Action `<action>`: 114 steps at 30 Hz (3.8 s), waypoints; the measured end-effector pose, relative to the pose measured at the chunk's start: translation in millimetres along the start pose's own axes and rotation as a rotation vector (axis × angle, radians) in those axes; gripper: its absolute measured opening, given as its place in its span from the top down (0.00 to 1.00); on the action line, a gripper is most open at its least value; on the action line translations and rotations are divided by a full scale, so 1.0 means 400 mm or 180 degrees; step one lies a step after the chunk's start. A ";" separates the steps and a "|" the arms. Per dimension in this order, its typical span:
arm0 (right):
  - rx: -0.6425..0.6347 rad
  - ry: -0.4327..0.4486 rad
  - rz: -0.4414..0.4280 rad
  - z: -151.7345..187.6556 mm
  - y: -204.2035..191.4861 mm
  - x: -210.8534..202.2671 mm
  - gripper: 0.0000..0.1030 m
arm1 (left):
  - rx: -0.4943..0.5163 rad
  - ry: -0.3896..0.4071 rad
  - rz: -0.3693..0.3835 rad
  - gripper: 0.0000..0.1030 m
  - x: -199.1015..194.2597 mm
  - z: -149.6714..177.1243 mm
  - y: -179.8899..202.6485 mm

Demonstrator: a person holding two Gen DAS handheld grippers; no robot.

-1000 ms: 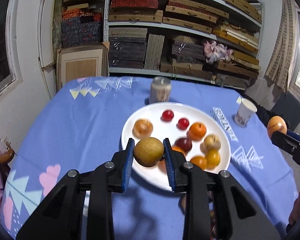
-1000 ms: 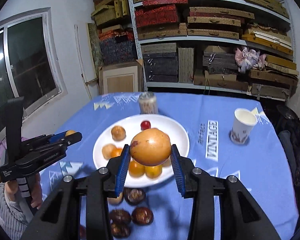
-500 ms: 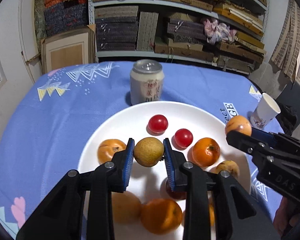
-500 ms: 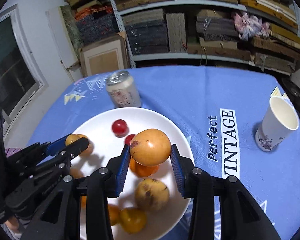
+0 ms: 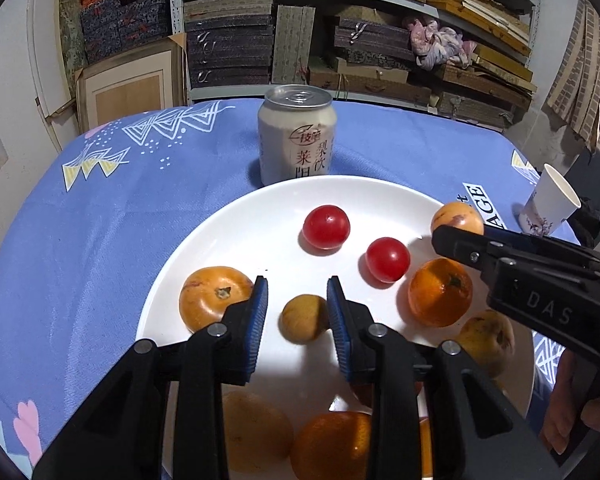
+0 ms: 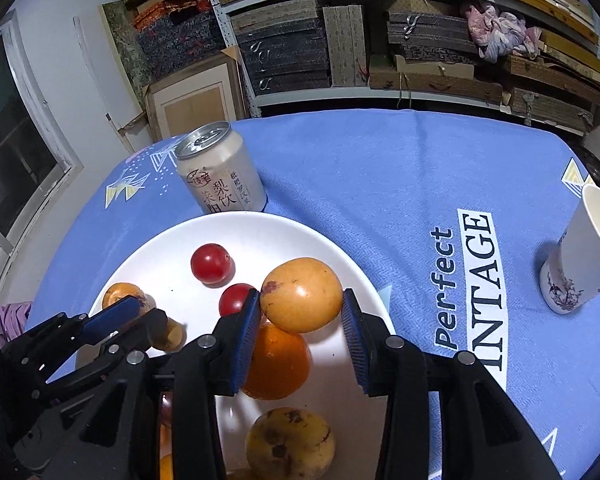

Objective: Organize fruits
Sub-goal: 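Carry both fruits onto the white plate and open both tools, then grasp a dark red plum with the left tool while the right tool grasps a dark brown fruit, then lift the plum with the left tool while the right tool lifts the brown fruit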

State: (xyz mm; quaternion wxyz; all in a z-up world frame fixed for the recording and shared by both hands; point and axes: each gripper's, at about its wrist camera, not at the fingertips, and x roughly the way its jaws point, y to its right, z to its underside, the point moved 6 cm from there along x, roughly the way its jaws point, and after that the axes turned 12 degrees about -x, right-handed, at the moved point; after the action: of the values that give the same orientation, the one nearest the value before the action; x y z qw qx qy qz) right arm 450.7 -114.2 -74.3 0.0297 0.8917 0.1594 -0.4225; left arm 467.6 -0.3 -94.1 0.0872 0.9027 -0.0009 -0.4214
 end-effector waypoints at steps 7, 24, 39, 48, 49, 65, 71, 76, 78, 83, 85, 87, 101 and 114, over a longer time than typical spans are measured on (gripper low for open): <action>0.0020 0.0131 0.0035 0.007 0.002 -0.082 0.52 | -0.0097 0.0119 0.0015 0.53 -0.080 0.014 -0.016; -0.0162 0.0706 -0.0157 0.314 -0.115 -0.472 0.35 | -0.0139 0.0197 0.0113 0.42 -0.397 0.351 -0.136; 0.0078 0.0533 -0.0329 0.449 -0.107 -0.437 0.30 | 0.0511 0.0123 0.0276 0.31 -0.479 0.608 -0.059; 0.0061 0.0468 -0.0332 0.458 -0.111 -0.431 0.30 | 0.0334 -0.0095 0.0392 0.47 -0.446 0.602 -0.076; 0.0044 0.0432 -0.0313 0.461 -0.113 -0.425 0.30 | 0.0361 -0.0073 0.0404 0.51 -0.450 0.603 -0.072; -0.0497 -0.0003 0.0167 0.496 -0.151 -0.323 0.40 | -0.0112 0.0107 0.0048 0.63 -0.447 0.556 -0.169; -0.0734 -0.0071 0.0288 0.488 -0.185 -0.285 0.44 | -0.0096 0.0078 0.0100 0.62 -0.444 0.560 -0.169; -0.0765 -0.0061 0.0279 0.461 -0.200 -0.259 0.45 | -0.0093 0.0069 0.0117 0.62 -0.443 0.562 -0.167; -0.0712 -0.0077 0.0224 0.460 -0.195 -0.252 0.45 | -0.0101 0.0062 0.0127 0.62 -0.441 0.562 -0.169; -0.0712 -0.0079 0.0122 0.462 -0.201 -0.250 0.58 | -0.0093 0.0059 0.0126 0.62 -0.441 0.563 -0.167; -0.0693 -0.0074 0.0098 0.463 -0.200 -0.251 0.58 | -0.0096 0.0056 0.0129 0.62 -0.441 0.564 -0.167; -0.0659 -0.0073 0.0072 0.465 -0.195 -0.254 0.58 | -0.0096 0.0046 0.0133 0.61 -0.440 0.565 -0.166; -0.0509 0.0007 0.0031 0.482 -0.174 -0.292 0.58 | -0.0039 0.0120 0.0060 0.62 -0.444 0.568 -0.161; -0.0319 0.0309 -0.0002 0.452 -0.146 -0.366 0.58 | 0.0056 0.0653 -0.0317 0.62 -0.492 0.483 -0.157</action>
State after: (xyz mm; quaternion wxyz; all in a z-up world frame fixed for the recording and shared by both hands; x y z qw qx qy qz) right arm 211.5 -130.5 -73.8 0.0664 0.9085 0.1818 -0.3703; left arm 189.2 46.1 -76.2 0.0579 0.9407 0.0492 -0.3305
